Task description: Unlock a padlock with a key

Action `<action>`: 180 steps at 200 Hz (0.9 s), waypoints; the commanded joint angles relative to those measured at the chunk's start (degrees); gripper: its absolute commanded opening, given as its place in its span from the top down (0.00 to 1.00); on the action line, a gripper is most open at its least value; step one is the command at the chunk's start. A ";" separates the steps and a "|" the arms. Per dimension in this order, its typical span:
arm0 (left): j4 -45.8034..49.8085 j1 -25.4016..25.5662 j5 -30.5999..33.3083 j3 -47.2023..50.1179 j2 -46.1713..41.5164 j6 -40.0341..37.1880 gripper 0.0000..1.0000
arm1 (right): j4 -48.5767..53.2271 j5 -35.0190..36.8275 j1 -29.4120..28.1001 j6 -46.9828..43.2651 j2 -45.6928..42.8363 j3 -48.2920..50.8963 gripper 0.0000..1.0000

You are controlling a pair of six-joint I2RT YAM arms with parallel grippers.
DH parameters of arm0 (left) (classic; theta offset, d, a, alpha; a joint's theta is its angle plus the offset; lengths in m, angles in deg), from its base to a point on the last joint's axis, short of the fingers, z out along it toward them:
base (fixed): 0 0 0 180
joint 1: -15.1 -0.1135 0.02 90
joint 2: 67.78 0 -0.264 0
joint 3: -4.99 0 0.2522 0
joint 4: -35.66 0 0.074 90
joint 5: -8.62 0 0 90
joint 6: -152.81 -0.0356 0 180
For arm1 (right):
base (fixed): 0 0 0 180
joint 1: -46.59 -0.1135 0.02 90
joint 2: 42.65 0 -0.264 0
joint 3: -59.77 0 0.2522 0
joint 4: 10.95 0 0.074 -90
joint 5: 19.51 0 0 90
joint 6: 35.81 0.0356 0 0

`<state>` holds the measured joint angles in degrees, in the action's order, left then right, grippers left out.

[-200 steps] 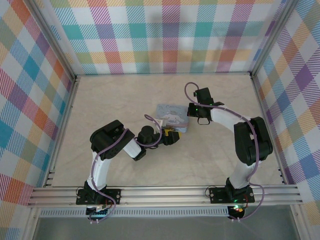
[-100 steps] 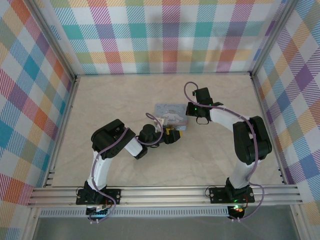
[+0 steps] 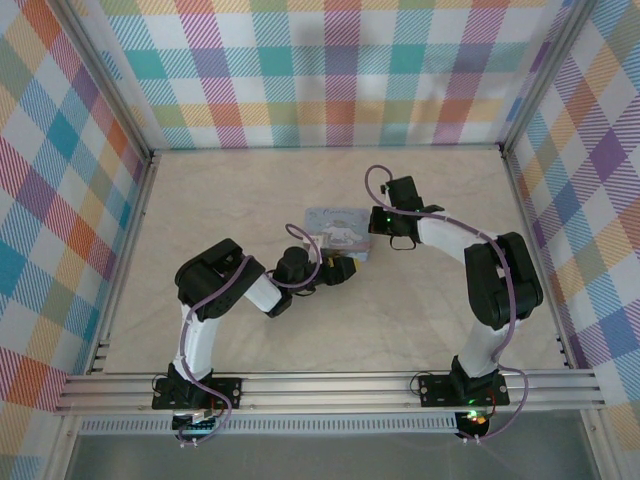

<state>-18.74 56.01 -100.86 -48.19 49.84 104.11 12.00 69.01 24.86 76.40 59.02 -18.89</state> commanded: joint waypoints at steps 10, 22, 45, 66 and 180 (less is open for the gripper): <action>12.72 -1.59 -0.69 2.00 0.11 1.20 0.43 | 1.24 -1.54 -0.50 0.06 1.04 0.15 1.00; 14.59 -1.96 -1.16 1.81 -0.24 1.09 0.44 | 1.30 -1.60 -0.50 -0.10 0.99 0.13 1.00; 16.68 -2.47 -2.08 1.88 -1.03 0.74 0.47 | 1.36 -1.59 -0.50 -0.16 0.99 0.12 1.00; 17.67 -3.01 -2.83 2.28 -1.65 0.62 0.52 | 1.35 -1.60 -0.50 -0.29 0.99 0.13 1.00; 25.03 -4.95 -5.06 0.97 -3.78 -1.46 0.58 | 0.53 -2.21 -0.49 -0.16 1.28 0.13 1.00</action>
<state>-6.34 52.38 -105.12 -48.10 45.34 101.11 12.13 68.18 24.75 76.38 59.41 -18.92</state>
